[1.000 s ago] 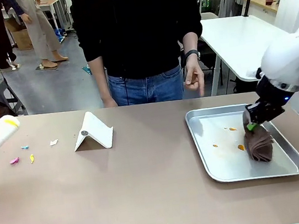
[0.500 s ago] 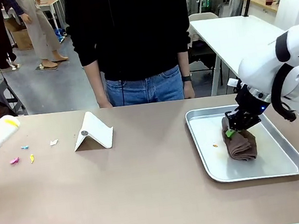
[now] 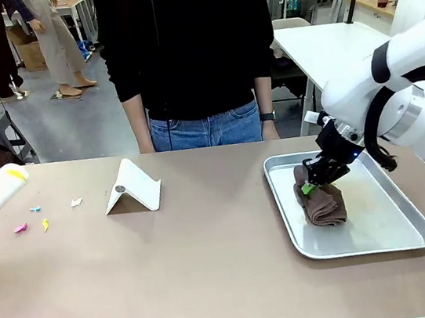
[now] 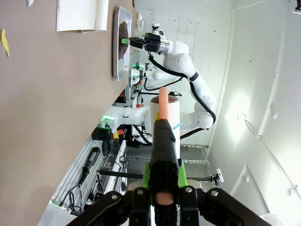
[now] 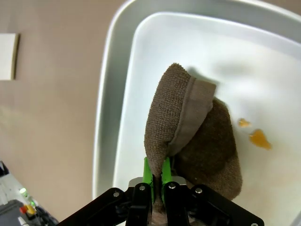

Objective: Clean the surface of the table.
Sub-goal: If a person points to the right, clean the right side of the table with your right hand, and if they point to the left, clean the left side with your left hand.

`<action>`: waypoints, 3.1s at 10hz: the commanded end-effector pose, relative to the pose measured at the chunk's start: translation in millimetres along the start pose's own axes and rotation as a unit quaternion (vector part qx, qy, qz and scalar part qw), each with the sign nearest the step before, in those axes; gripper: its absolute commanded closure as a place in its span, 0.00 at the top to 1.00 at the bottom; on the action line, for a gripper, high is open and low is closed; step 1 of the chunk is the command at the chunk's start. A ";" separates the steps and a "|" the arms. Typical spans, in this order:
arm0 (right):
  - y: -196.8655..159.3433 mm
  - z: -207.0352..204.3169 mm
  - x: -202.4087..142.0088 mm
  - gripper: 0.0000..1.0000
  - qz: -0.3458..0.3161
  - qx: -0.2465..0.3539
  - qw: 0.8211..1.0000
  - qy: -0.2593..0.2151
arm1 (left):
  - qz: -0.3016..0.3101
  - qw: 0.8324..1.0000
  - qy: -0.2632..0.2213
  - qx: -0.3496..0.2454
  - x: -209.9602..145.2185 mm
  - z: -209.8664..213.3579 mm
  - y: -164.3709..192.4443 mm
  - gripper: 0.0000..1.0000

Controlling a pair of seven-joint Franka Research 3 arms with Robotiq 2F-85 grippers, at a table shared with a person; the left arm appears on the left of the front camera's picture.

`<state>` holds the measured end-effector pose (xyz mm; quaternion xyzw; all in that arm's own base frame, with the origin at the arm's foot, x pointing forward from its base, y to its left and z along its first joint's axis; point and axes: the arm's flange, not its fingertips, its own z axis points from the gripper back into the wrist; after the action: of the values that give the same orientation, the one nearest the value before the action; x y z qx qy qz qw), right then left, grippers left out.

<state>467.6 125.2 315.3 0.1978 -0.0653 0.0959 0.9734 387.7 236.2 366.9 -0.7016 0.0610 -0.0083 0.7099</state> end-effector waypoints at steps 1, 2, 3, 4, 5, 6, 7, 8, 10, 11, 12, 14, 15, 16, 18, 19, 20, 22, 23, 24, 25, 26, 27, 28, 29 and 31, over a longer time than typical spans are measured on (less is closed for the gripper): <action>6.7 -13.8 7.1 0.08 0.025 0.008 1.000 0.005 | -0.008 1.000 0.006 -0.002 -6.7 5.5 -8.2 0.00; 12.0 -16.8 8.4 0.08 0.033 -0.004 0.999 0.007 | -0.008 1.000 0.006 -0.002 -6.7 5.5 -8.2 0.00; 16.6 -18.5 9.3 0.08 0.042 -0.014 0.999 0.008 | -0.008 1.000 0.006 -0.002 -6.7 5.5 -8.2 0.00; 15.1 -19.7 10.2 0.08 0.041 -0.021 0.999 0.010 | -0.008 1.000 0.006 -0.002 -6.7 5.5 -8.2 0.00; 11.6 -21.4 9.3 0.08 0.036 -0.036 0.999 0.013 | -0.008 1.000 0.006 -0.002 -6.7 5.5 -8.2 0.00; 8.5 -22.1 8.0 0.08 0.033 -0.055 0.998 0.015 | -0.008 1.000 0.006 -0.002 -6.7 5.5 -8.2 0.00; 3.0 -21.3 7.6 0.08 0.025 -0.073 0.997 0.013 | -0.008 1.000 0.006 -0.002 -6.7 5.5 -8.2 0.00; -4.8 -18.3 7.9 0.08 0.013 -0.077 0.997 0.010 | -0.008 1.000 0.006 -0.002 -6.7 5.5 -8.2 0.00; -18.6 -10.8 4.1 0.08 -0.009 -0.075 0.997 0.005 | -0.008 1.000 0.006 -0.002 -6.7 5.5 -8.2 0.00; -23.3 -7.0 1.2 0.08 -0.010 -0.064 0.998 0.014 | -0.008 1.000 0.006 -0.002 -6.7 5.5 -8.2 0.00; -31.0 -1.4 -1.4 0.08 -0.017 -0.052 0.998 0.029 | -0.008 1.000 0.006 -0.002 -6.7 5.5 -8.2 0.00; -53.4 20.2 -11.6 0.08 -0.044 -0.050 0.997 0.027 | -0.008 1.000 0.006 -0.002 -6.7 5.5 -8.2 0.00; -63.5 30.7 -18.4 0.08 -0.058 -0.048 0.997 0.026 | -0.008 1.000 0.006 -0.002 -6.7 5.5 -8.2 0.00; -72.0 40.2 -25.3 0.08 -0.065 -0.041 0.997 0.024 | -0.008 1.000 0.006 -0.002 -6.7 5.5 -8.2 0.00; -86.6 57.0 -36.4 0.08 -0.076 -0.016 0.997 0.005 | -0.008 1.000 0.006 -0.002 -6.7 5.5 -8.2 0.00; -88.5 60.6 -38.5 0.08 -0.075 -0.006 0.997 -0.005 | -0.008 1.000 0.006 -0.002 -6.7 5.5 -8.2 0.00; -89.6 63.6 -39.1 0.08 -0.072 0.006 0.997 -0.016 | -0.008 1.000 0.006 -0.002 -6.7 5.5 -8.2 0.00; -95.0 75.8 -41.3 0.08 -0.064 0.056 0.995 -0.049 | -0.008 1.000 0.006 -0.002 -6.7 5.5 -8.2 0.00; -101.4 87.8 -45.4 0.08 -0.067 0.087 0.991 -0.076 | -0.008 1.000 0.006 -0.002 -6.7 5.5 -8.2 0.00; -109.9 102.9 -52.3 0.08 -0.068 0.125 0.984 -0.111 | -0.008 1.000 0.006 -0.002 -6.7 5.5 -8.2 0.00; -121.1 122.1 -63.1 0.08 -0.066 0.175 0.971 -0.148 | -0.008 1.000 0.006 -0.002 -6.7 5.5 -8.2 0.00; -131.1 139.4 -73.9 0.08 -0.061 0.227 0.955 -0.179 | -0.008 1.000 0.006 -0.002 -6.7 5.5 -8.2 0.00; -142.5 155.5 -84.5 0.08 -0.054 0.289 0.934 -0.201 | -0.008 1.000 0.006 -0.002 -6.7 5.5 -8.2 0.00; -154.5 168.1 -95.0 0.08 -0.056 0.340 0.912 -0.221 | -0.008 1.000 0.006 -0.002 -6.7 5.5 -8.2 0.00; -165.9 178.9 -105.5 0.08 -0.052 0.379 0.894 -0.232 | -0.008 1.000 0.006 -0.002 -6.7 5.5 -8.2 0.00; -194.8 199.3 -135.3 0.08 -0.043 0.427 0.865 -0.259 | -0.008 1.000 0.006 -0.002 -6.7 5.5 -8.2 0.00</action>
<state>361.6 -133.8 413.6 0.5891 -0.2528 0.0028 0.7675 387.0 237.0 367.3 -0.7015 0.0601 -0.0077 0.7101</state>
